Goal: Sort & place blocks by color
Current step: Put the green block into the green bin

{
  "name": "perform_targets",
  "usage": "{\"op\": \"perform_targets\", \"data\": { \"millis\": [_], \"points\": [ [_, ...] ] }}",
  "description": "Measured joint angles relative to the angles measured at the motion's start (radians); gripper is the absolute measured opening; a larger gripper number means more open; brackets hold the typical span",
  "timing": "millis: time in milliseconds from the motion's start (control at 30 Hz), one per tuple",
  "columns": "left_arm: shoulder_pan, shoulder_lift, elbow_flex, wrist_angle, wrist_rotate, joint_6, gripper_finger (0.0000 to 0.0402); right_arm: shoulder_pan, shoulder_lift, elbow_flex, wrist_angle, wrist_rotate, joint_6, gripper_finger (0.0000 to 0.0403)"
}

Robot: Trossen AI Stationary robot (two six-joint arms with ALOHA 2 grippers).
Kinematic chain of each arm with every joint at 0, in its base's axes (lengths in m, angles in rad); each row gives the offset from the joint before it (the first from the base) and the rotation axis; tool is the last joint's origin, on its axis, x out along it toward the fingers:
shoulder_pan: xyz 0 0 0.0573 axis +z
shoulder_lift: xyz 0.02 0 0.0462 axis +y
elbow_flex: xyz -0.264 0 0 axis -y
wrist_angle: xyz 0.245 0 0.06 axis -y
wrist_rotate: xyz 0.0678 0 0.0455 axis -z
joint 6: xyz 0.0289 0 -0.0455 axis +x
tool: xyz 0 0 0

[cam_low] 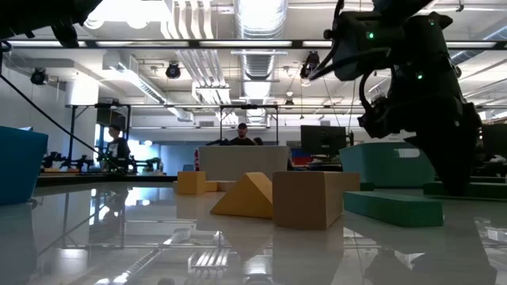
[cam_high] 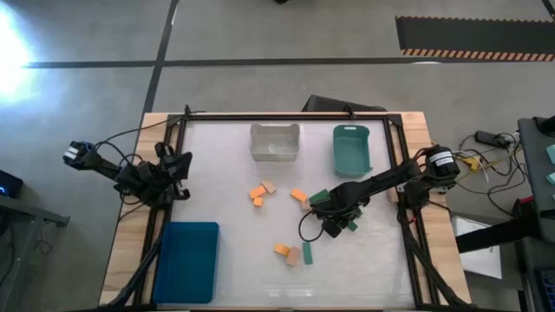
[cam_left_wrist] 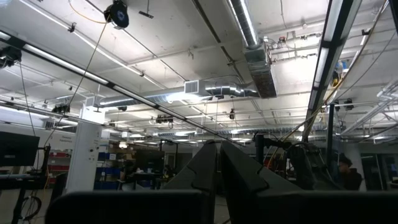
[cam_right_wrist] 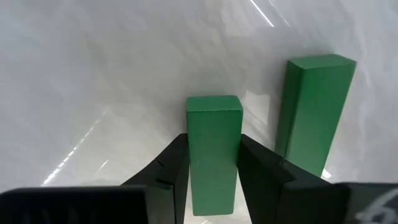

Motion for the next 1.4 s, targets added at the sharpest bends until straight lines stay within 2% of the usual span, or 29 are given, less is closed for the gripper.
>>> {"op": "perform_targets", "data": {
  "millis": [267,367,567,900,1033,1100,1167,1333,1400],
  "points": [
    [0.0,0.018,0.0,0.0,0.0,0.0,0.0005,0.0,-0.152,0.006,-0.001,-0.003,-0.053,0.0102],
    [0.0,0.014,0.001,0.004,0.0,0.0,0.0005,0.0,-0.228,0.009,0.012,0.041,-0.058,0.0102],
    [0.0,0.005,0.008,0.002,0.0,0.0,0.0005,0.003,-0.359,0.01,0.066,0.246,-0.087,0.0102],
    [0.0,0.006,0.006,0.002,0.0,-0.061,0.0005,0.017,-0.448,0.008,0.282,0.758,-0.331,0.0102],
    [0.0,0.006,0.006,0.002,0.0,-0.051,0.0005,-0.029,-0.457,0.008,0.303,0.932,-0.399,0.0102],
    [0.0,0.006,0.006,0.002,0.0,-0.05,0.0005,-0.089,-0.464,0.01,0.292,0.93,-0.408,0.0102],
    [0.0,0.003,0.006,0.002,0.0,-0.045,0.0005,-0.167,-0.472,0.01,0.288,0.867,-0.419,0.0102],
    [0.0,-0.011,0.019,0.024,0.0,0.001,0.0005,-0.407,-0.482,0.011,0.275,0.526,-0.49,0.0102],
    [0.0,-0.016,0.023,0.031,0.0,0.007,0.0005,-0.49,-0.477,0.011,0.241,0.421,-0.494,0.0102]
  ]
}}
